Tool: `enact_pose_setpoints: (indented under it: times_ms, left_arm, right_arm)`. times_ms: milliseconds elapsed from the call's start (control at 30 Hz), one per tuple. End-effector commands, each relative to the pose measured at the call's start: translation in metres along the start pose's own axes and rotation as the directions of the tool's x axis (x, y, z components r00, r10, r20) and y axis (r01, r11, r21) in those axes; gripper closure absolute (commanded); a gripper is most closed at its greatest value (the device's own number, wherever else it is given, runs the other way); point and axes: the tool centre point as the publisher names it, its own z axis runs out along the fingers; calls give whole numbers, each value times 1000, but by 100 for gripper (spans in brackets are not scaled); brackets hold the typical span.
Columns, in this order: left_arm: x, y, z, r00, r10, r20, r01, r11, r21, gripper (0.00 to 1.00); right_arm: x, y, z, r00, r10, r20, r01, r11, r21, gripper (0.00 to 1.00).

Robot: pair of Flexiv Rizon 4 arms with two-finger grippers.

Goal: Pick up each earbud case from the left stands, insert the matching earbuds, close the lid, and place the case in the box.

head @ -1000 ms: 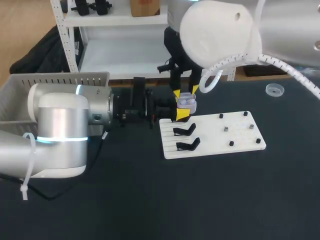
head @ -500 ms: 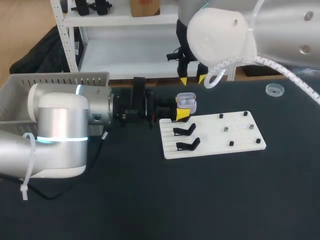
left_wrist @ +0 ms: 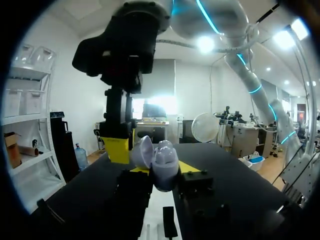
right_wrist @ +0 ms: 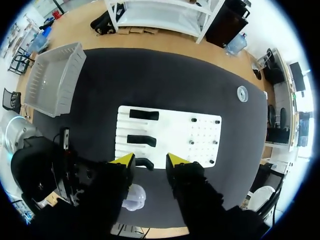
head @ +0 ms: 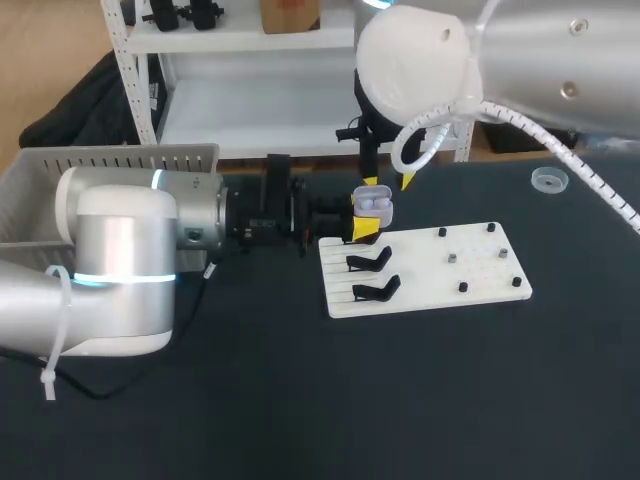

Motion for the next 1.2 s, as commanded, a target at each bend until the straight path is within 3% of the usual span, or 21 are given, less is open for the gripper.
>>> enact_pose_setpoints:
  times_ms: [33, 367, 633, 833, 900, 1000, 1067, 1200]
  left_arm:
    - [0, -1, 1, 1000, 1, 2, -1, 1000, -4, 100]
    - [0, -1, 1, 1000, 1, 2, -1, 1000, -4, 100]
    - [-2, 0, -4, 1000, 8, 7, -8, 1000, -10, 100]
    - [-20, 11, -52, 997, 75, 14, -74, 993, -96, 100]
    - [-24, 18, -74, 994, 103, -21, -105, 987, -126, 100]
    - [-27, 31, -109, 990, 128, -63, -137, 978, -159, 100]
    - [-31, 40, -132, 989, 134, -65, -144, 972, -184, 100]
    - [-38, 60, -180, 977, 164, -140, -192, 955, -224, 100]
  right_arm:
    - [20, -2, -2, 1000, 11, 18, -11, 1000, -19, 60]
    - [34, 5, -2, 1000, 27, 4, -26, 999, -41, 59]
    - [24, -25, -34, 982, 156, 105, -148, 986, -82, 56]
    - [27, -52, -50, 953, 255, 165, -231, 962, -148, 47]
    - [29, -57, -50, 945, 277, 172, -249, 954, -164, 31]
    - [34, -61, -48, 942, 287, 174, -258, 950, -174, 19]
    - [37, -59, -45, 941, 292, 172, -262, 949, -177, 14]
    - [42, -54, -40, 942, 298, 156, -271, 947, -172, 12]
